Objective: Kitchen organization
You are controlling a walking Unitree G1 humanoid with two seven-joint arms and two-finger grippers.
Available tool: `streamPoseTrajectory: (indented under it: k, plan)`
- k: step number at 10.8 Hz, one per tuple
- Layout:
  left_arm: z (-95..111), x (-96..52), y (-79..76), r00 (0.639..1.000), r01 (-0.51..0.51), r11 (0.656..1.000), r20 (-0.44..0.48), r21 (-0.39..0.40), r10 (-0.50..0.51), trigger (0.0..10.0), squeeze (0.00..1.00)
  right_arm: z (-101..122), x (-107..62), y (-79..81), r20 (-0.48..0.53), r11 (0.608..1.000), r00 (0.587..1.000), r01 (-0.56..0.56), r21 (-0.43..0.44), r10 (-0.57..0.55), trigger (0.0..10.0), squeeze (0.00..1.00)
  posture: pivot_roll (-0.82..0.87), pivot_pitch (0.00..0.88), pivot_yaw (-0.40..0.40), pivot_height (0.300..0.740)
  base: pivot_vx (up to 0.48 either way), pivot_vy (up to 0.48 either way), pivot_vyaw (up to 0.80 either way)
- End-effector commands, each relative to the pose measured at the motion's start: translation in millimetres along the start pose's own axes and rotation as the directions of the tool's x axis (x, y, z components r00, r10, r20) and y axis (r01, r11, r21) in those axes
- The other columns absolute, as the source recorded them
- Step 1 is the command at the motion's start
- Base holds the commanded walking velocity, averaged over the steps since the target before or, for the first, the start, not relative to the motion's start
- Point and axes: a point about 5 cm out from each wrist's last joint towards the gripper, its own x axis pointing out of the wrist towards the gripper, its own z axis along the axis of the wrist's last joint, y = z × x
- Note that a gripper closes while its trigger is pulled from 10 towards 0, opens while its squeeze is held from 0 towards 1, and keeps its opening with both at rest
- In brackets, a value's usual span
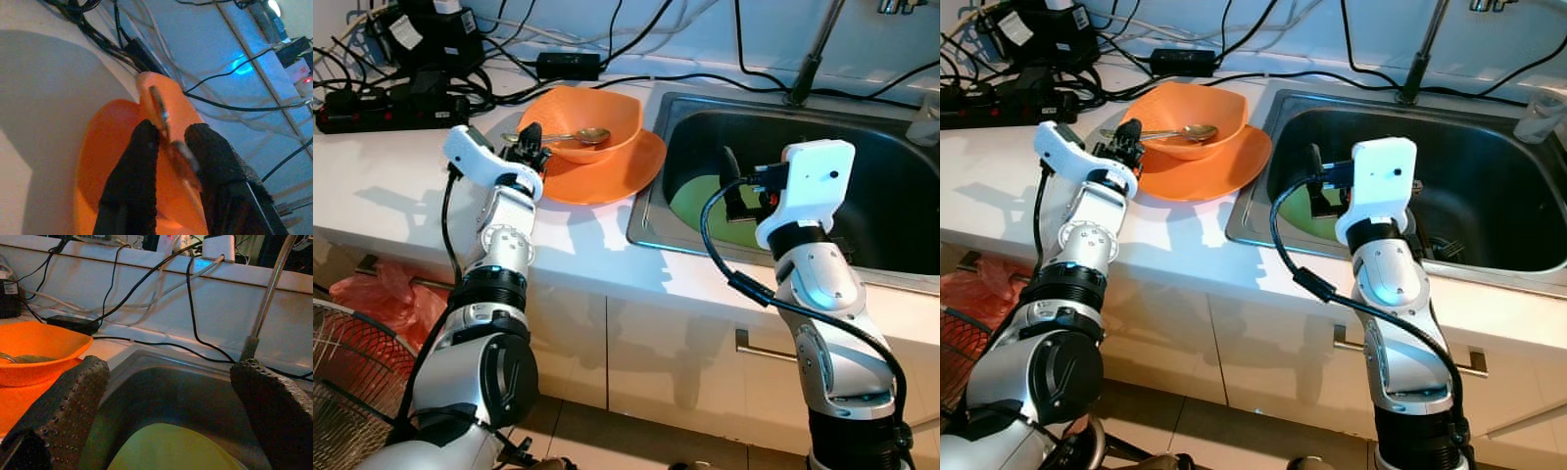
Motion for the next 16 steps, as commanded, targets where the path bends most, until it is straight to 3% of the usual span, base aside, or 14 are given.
streamPoseTrajectory:
  k: [1, 8, 10, 14, 16]
  plan:
    - [-0.2, 2.4, -5.1, 1.000, 0.013, 1.000, -0.012, -0.009, -0.013, 0.0, 0.00, 3.7, -1.6, -1.1, 0.013, 1.000, 1.000, 0.008, 0.000, -0.008, 10.0, 0.00, -0.17, 0.081, 0.024, 0.740, 0.000, 0.000, 0.00]
    - [2.9, 3.6, -6.7, 1.000, 0.006, 1.000, 0.003, -0.027, -0.006, 0.0, 0.00, 3.8, -0.1, -2.2, 0.014, 1.000, 1.000, 0.008, -0.004, -0.008, 10.0, 0.00, -0.18, 0.072, 0.018, 0.740, 0.000, 0.000, 0.00]
    - [16.0, 5.5, -21.9, 0.998, 0.030, 1.000, 0.052, 0.007, -0.030, 0.0, 0.00, 3.6, 1.1, -1.5, 0.016, 1.000, 1.000, 0.006, -0.003, -0.006, 10.0, 0.00, -0.17, 0.067, 0.016, 0.740, 0.000, 0.000, 0.00]
    - [28.1, 6.0, -31.2, 0.996, 0.022, 0.996, 0.083, 0.087, -0.030, 0.0, 0.00, 2.8, 3.5, -0.1, 0.017, 1.000, 1.000, -0.001, -0.001, 0.001, 10.0, 0.00, -0.16, 0.063, 0.011, 0.740, 0.000, 0.000, 0.00]
    - [10.2, 5.0, -23.8, 1.000, -0.012, 0.993, -0.014, 0.115, 0.014, 3.3, 0.00, 2.4, 3.9, 1.0, 0.018, 1.000, 1.000, -0.005, -0.002, 0.005, 10.0, 0.00, -0.16, 0.061, 0.012, 0.740, 0.000, 0.000, 0.00]
